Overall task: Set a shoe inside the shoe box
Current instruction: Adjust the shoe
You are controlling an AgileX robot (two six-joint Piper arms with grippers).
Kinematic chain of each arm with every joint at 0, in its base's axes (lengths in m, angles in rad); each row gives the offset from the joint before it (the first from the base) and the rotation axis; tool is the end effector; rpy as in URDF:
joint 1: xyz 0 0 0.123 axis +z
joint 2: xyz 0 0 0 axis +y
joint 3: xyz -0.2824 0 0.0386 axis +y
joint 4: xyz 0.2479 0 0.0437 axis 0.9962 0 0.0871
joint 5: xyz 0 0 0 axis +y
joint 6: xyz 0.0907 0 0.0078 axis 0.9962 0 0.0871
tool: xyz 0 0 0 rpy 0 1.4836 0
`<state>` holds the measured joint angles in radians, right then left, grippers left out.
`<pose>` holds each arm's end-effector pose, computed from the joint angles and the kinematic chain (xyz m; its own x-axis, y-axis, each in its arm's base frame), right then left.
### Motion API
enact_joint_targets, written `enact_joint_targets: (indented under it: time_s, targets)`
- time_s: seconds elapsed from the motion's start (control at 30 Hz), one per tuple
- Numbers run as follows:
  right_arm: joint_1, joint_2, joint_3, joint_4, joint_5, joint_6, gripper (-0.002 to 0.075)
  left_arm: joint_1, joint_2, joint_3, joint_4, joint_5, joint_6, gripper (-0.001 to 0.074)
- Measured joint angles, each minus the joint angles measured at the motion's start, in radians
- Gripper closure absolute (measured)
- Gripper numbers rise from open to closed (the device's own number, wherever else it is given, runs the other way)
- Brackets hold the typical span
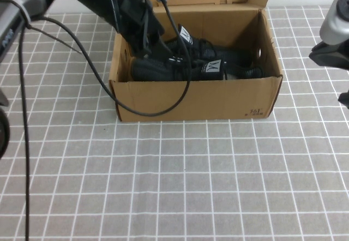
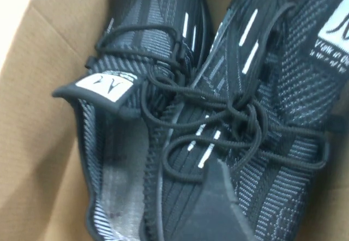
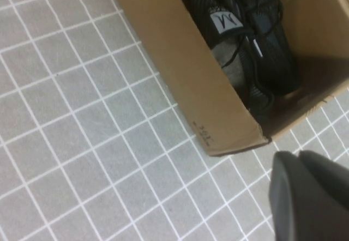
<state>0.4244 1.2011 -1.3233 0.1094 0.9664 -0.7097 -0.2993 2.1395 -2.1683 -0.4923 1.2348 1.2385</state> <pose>0.2159 0.1066 0.4117 -0.2144 -0.7560 -0.6185 -0.7510 0.5324 -0.3905 0.4367 -0.1773 0.3192 -0.0018 0.8191 -0.5736 0.9619 0.1582 0.2230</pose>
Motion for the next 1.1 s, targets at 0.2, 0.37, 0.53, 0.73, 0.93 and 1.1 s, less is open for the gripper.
enact_joint_targets:
  time_s: [0.2,0.37,0.53,0.73,0.93,1.1]
  targets:
    - [0.0,0.0,0.0,0.022,-0.005,-0.003,0.0742,0.0,0.07,0.0,0.006,0.0,-0.015,0.0264]
    - [0.0,0.0,0.0,0.035,-0.007,-0.003,0.0742,0.001,0.109,0.0,0.014,0.0,-0.052,0.0264]
    - [0.0,0.015,0.0,0.078,-0.028,-0.003,0.0742,0.006,0.141,0.0,0.012,0.0,-0.084,0.0266]
    - [0.0,0.055,0.0,0.099,-0.035,-0.003,0.0742,0.031,0.155,0.0,0.006,-0.002,-0.128,0.0276]
    - [0.0,0.083,0.0,0.108,-0.047,-0.003,0.0742,0.041,0.157,-0.005,-0.003,-0.012,-0.135,0.0281]
    - [0.0,0.105,-0.002,0.21,-0.126,0.016,0.0742,0.041,0.159,-0.101,-0.029,-0.003,-0.166,0.0281]
